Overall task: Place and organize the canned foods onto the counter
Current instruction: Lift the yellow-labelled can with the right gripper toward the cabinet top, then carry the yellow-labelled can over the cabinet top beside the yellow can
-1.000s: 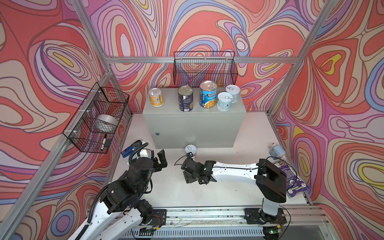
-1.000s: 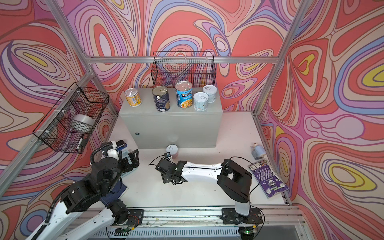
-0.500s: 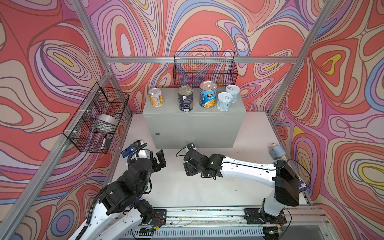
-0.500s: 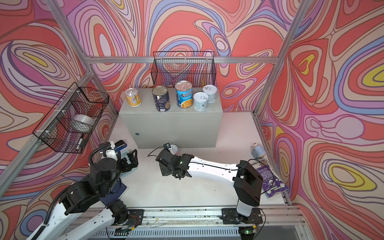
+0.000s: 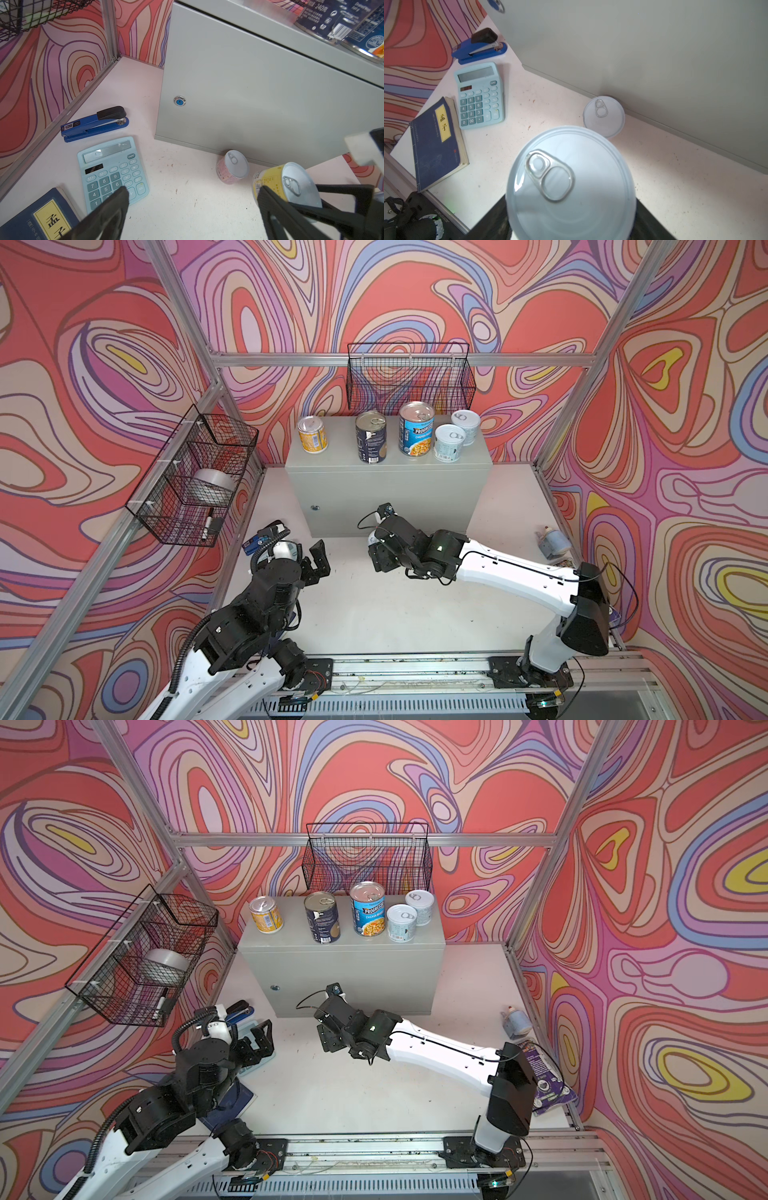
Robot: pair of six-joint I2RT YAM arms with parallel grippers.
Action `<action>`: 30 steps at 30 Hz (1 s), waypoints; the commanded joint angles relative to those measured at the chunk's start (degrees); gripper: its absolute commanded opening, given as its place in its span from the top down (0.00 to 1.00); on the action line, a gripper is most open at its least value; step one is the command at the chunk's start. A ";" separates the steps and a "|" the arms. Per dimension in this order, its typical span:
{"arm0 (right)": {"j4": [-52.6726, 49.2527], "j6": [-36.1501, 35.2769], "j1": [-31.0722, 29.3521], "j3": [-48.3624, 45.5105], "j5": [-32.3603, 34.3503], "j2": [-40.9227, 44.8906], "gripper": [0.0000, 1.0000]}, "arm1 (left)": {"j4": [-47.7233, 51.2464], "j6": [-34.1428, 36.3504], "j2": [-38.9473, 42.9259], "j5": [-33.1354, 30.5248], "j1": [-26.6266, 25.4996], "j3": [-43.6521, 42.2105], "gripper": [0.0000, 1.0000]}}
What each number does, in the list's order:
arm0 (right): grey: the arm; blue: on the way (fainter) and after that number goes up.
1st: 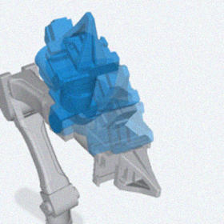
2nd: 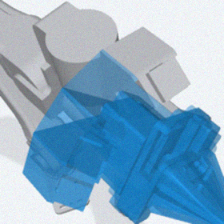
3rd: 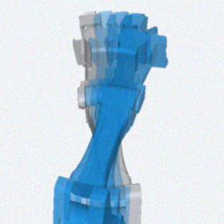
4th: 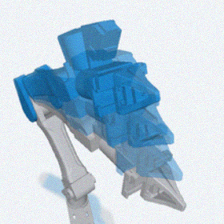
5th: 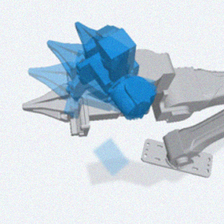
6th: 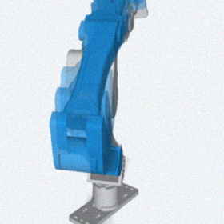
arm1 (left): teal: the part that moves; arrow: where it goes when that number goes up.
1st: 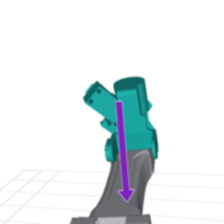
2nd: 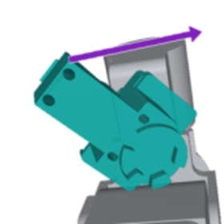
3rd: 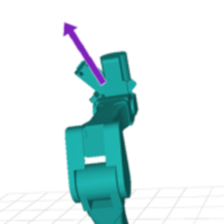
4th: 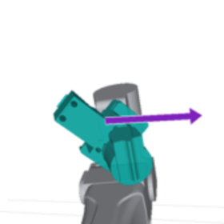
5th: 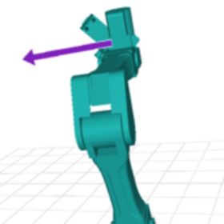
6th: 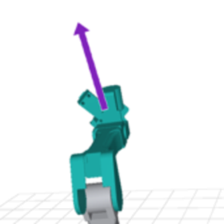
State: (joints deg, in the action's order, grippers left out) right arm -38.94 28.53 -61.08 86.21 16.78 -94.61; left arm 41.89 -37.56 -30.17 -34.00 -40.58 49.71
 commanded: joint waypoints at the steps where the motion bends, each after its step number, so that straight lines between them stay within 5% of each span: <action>1: 1.60 -2.12 0.08 3.26 1.57 2.70 0.44 | 2.41 -1.11 0.55 -1.51 -0.12 0.41 0.00; 20: 0.16 -11.32 2.73 21.54 0.41 2.03 0.44 | 2.67 -1.21 1.51 -1.75 -0.12 0.20 0.00; 30: -1.73 -17.21 4.08 38.26 -1.94 -5.68 0.45 | 3.63 -1.48 3.02 -2.28 -0.12 0.29 0.00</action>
State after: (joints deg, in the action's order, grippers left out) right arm -42.24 14.24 -57.49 119.96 15.81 -97.60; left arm 43.77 -37.80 -27.83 -34.81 -40.58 49.71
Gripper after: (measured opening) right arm 0.762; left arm 0.999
